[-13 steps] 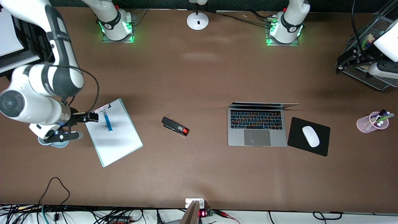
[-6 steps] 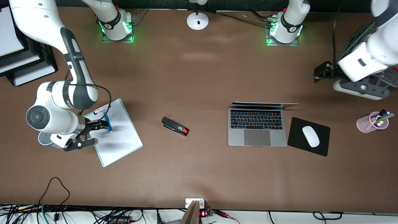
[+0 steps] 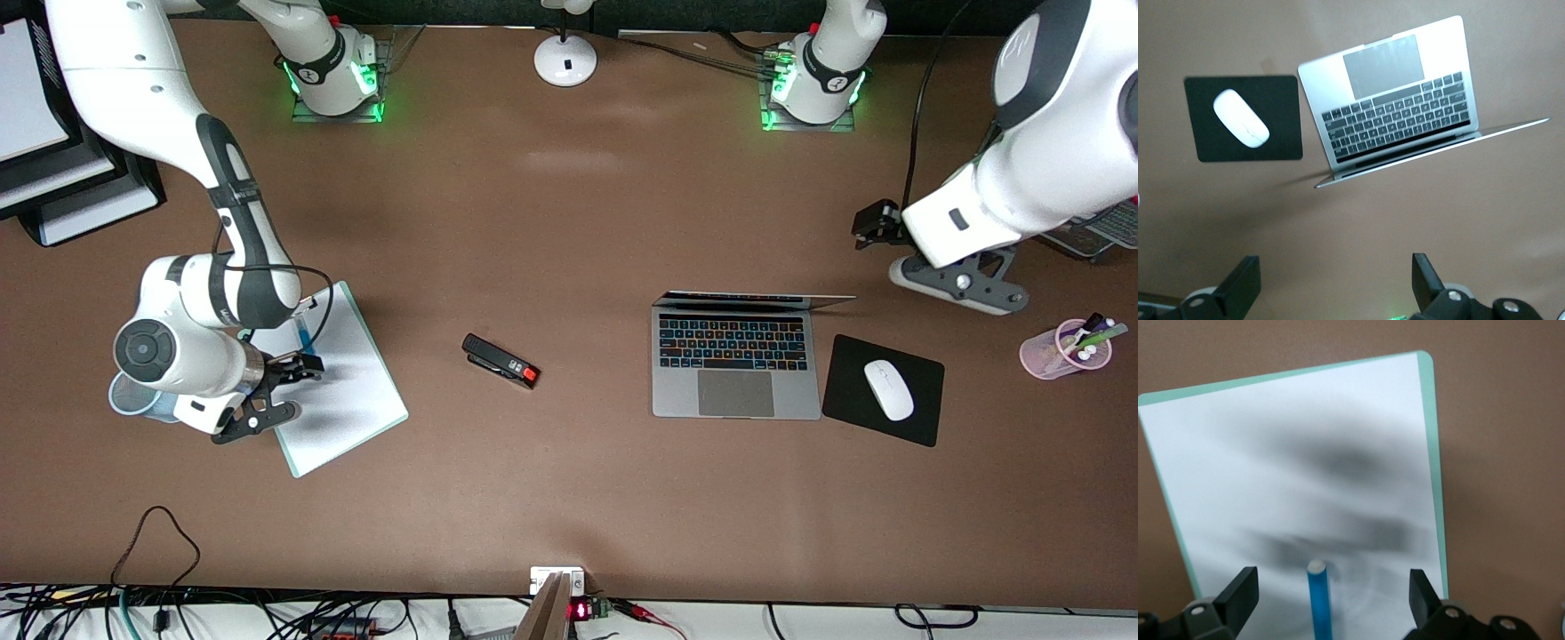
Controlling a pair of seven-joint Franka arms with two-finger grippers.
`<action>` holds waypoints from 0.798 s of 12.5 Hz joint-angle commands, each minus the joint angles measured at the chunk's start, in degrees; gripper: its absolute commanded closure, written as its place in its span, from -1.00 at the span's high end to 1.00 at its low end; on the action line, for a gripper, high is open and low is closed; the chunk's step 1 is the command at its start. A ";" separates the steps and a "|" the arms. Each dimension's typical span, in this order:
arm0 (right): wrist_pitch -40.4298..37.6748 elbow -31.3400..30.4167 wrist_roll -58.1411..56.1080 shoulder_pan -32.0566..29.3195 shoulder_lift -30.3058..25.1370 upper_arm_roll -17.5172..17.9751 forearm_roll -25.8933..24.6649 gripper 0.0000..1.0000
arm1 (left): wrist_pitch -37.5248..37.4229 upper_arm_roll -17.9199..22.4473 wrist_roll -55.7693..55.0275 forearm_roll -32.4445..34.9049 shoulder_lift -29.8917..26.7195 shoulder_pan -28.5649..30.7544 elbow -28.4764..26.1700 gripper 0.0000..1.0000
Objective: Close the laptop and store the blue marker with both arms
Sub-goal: 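Grasp the blue marker with the right gripper while the left gripper reaches the laptop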
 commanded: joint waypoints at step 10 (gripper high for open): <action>0.99 -6.32 -1.77 0.94 -0.69 -0.04 0.56 0.66 | -5.53 -1.24 -21.56 -0.75 5.69 -3.74 -3.30 1.00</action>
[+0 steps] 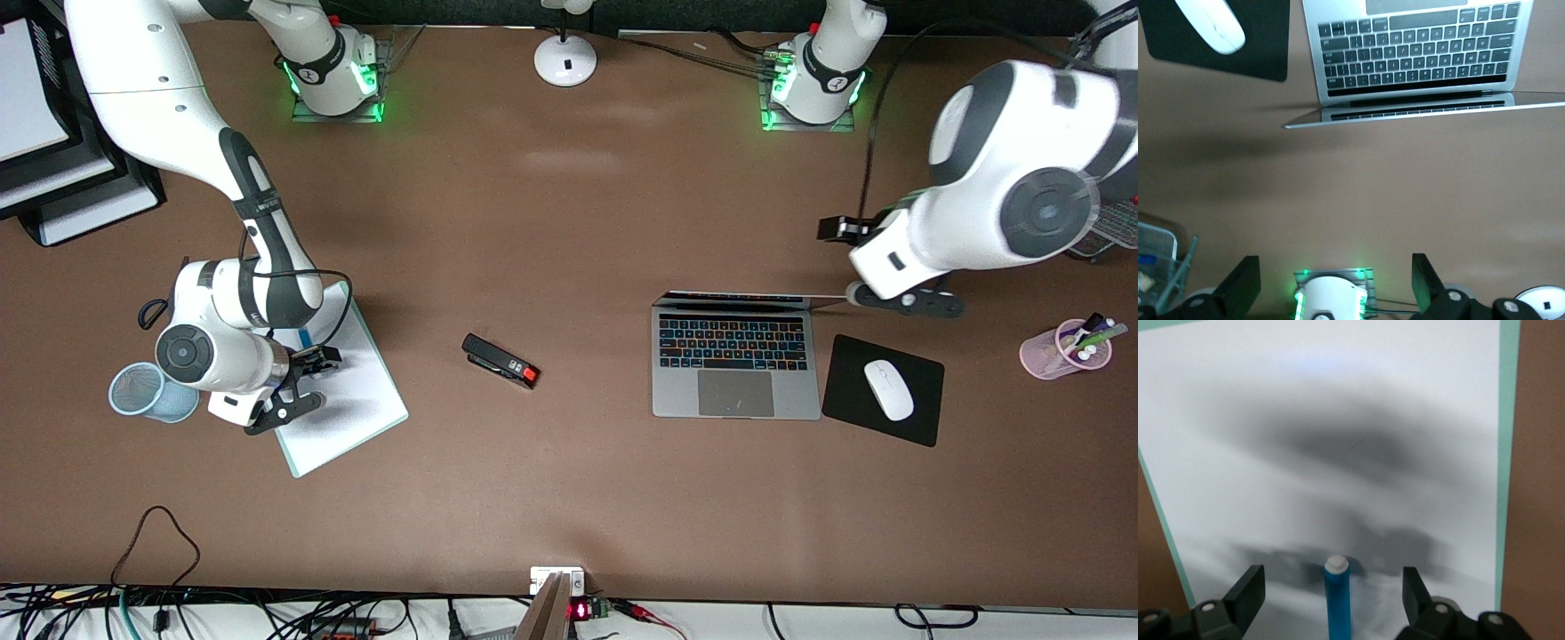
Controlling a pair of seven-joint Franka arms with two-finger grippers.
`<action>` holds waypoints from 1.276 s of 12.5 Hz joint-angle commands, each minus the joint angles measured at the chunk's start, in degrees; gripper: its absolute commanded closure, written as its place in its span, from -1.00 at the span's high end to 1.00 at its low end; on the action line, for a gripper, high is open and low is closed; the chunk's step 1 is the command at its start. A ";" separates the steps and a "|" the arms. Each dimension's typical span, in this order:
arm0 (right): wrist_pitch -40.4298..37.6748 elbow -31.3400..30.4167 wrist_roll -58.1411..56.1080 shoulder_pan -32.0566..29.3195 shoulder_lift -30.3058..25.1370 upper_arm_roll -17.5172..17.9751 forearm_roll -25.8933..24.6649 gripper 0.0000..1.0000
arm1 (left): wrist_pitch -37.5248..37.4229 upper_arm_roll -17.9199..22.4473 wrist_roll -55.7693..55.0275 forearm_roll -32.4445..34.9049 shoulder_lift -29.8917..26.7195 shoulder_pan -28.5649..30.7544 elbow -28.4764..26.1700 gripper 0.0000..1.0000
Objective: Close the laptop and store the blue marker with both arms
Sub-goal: 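Grasp the blue marker with the right gripper while the left gripper reaches the laptop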
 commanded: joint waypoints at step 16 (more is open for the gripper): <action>1.09 -3.52 -1.21 -0.27 -1.84 -0.03 0.47 -0.35 | 17.58 -0.89 -8.09 -0.75 9.74 -5.11 -3.80 1.00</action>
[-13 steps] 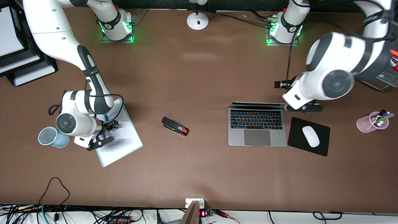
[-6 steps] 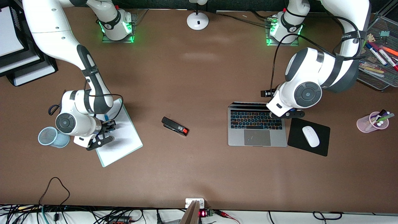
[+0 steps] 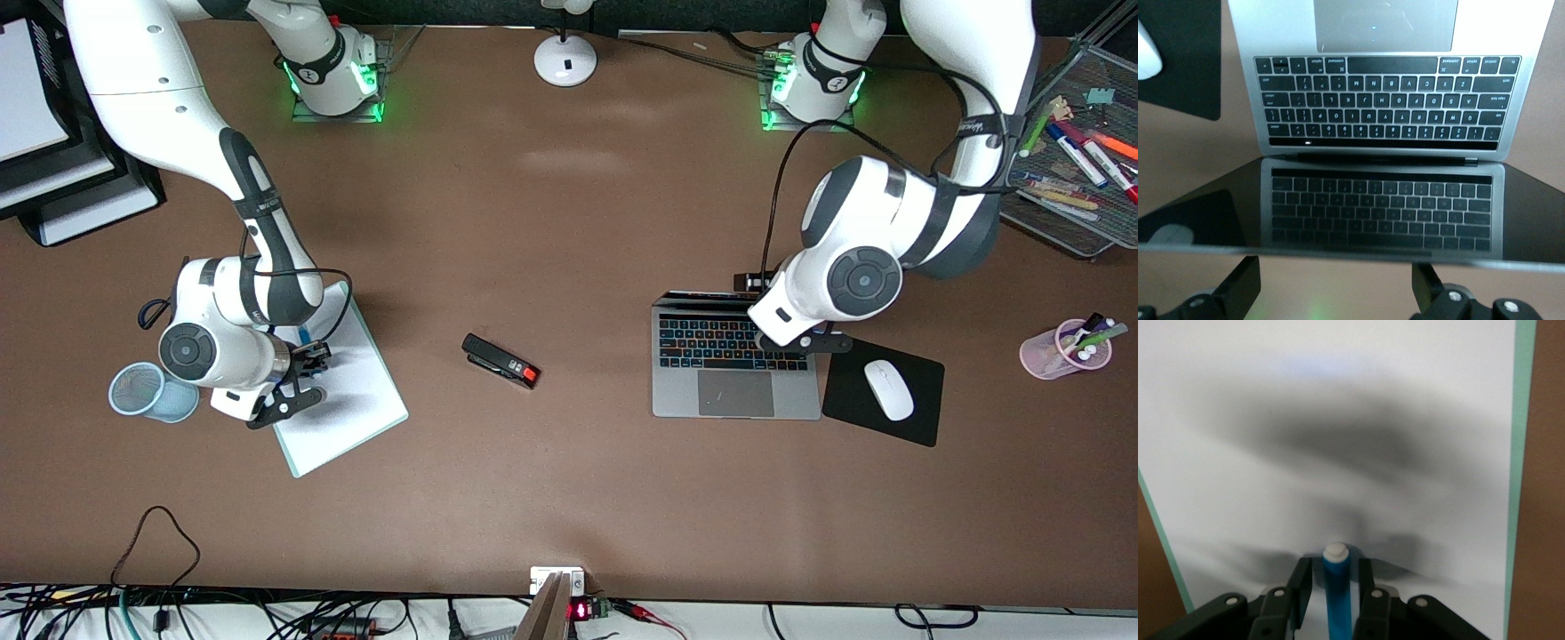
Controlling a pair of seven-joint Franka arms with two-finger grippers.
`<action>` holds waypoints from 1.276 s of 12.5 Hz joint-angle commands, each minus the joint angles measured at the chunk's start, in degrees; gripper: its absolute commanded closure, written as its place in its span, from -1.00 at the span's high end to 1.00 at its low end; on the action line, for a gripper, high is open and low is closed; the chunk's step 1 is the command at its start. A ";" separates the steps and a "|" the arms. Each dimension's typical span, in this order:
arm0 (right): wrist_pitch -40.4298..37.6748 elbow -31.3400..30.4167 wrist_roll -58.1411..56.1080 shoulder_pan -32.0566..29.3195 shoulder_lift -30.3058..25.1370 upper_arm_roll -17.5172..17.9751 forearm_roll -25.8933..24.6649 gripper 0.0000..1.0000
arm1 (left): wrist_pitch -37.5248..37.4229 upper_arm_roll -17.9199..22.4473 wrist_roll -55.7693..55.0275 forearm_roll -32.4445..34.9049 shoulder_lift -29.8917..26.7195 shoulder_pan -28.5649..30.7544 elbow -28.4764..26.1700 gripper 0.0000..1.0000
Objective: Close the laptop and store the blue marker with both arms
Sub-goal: 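Lift the marker toward the cup while the left gripper pushes the lid down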
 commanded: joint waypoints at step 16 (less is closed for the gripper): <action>-0.41 -0.98 -14.86 0.06 -18.51 -0.24 -0.14 -1.00 | 16.46 -0.35 3.95 -0.65 8.09 0.28 3.94 1.00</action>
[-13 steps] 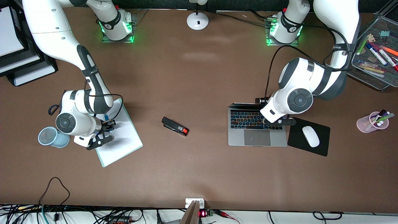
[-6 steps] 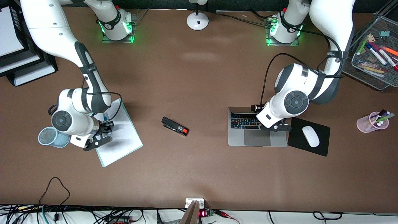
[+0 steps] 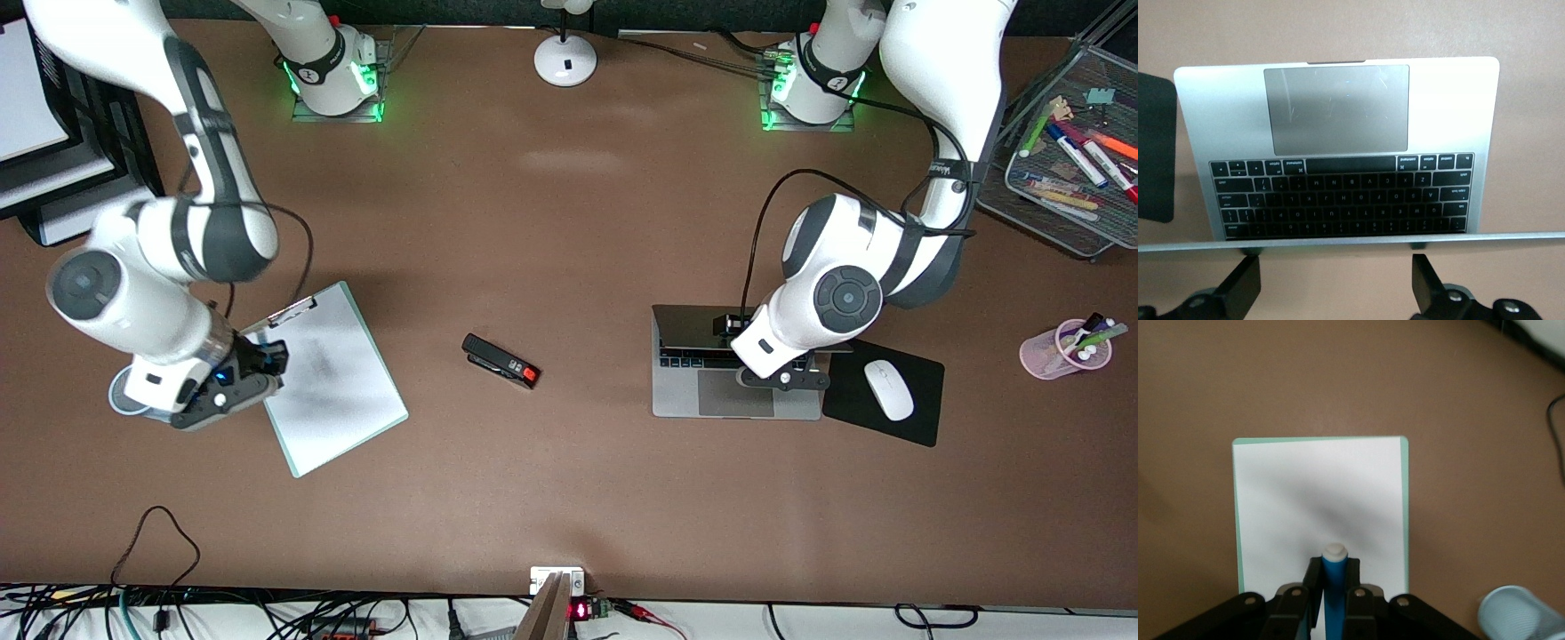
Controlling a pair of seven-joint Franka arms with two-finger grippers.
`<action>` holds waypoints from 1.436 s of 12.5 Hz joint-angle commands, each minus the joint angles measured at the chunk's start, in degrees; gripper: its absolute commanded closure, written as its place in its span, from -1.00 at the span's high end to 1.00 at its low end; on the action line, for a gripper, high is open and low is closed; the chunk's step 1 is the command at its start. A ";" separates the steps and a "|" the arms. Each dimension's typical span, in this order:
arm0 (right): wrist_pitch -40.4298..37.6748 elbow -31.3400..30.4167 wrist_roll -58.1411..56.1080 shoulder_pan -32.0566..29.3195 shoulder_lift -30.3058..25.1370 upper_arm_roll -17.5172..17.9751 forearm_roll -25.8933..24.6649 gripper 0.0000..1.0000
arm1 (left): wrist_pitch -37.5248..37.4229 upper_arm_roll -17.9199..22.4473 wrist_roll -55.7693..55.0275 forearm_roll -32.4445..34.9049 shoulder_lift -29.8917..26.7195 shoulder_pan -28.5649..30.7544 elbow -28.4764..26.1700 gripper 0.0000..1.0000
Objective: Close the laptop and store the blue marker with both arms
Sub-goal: 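Lift the marker toward the cup while the left gripper pushes the lid down, then press the laptop lid shut with the left gripper, then lift it away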
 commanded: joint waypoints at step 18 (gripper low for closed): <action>-8.73 1.13 -106.21 -20.51 0.18 -0.53 32.39 -1.00 | 17.04 0.11 2.21 -0.13 13.05 -0.98 4.75 1.00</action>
